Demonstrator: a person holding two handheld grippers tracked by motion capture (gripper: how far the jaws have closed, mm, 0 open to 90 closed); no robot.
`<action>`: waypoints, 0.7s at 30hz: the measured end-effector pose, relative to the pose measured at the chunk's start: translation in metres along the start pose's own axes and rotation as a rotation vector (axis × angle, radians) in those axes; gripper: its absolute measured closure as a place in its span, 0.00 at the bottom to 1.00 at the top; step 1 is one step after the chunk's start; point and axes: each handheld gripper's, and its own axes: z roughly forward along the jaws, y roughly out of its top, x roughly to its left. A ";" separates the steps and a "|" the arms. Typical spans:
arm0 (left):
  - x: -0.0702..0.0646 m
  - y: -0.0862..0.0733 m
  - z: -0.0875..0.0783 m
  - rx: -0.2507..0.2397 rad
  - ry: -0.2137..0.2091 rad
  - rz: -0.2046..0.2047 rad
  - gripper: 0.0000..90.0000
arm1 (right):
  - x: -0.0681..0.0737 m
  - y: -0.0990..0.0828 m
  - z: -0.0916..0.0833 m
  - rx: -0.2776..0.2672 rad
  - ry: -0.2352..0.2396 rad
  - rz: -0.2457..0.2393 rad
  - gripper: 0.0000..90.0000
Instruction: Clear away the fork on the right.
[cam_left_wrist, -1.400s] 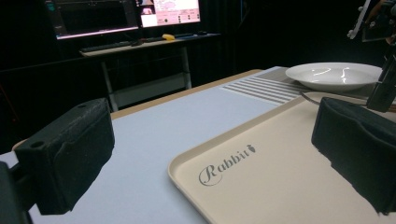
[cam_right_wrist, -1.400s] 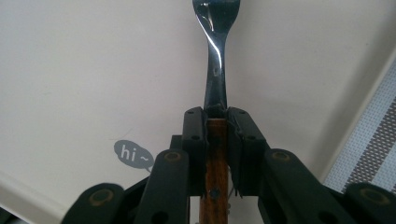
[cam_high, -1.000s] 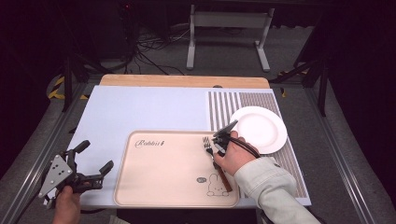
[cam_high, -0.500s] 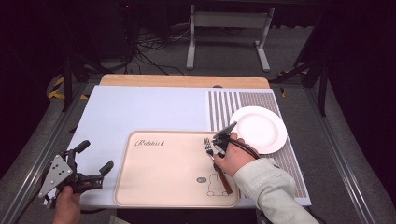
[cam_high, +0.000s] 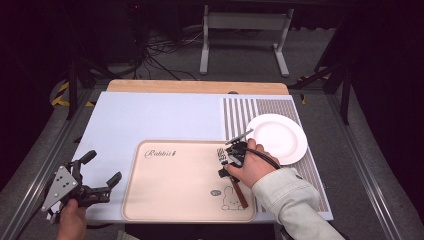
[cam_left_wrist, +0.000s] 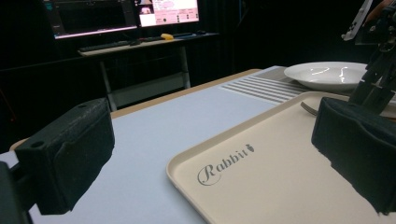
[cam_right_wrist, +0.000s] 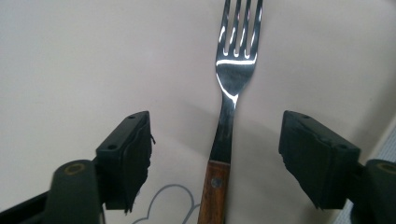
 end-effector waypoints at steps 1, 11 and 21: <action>0.000 0.000 0.000 0.000 0.000 0.000 0.00 | 0.000 0.002 -0.002 -0.028 0.006 -0.040 0.21; 0.000 0.000 0.000 0.000 0.000 0.002 0.00 | -0.006 0.015 -0.006 -0.213 0.072 -0.193 0.28; 0.000 0.000 0.000 0.000 0.000 0.001 0.00 | -0.013 0.022 0.002 -0.266 0.122 -0.438 0.78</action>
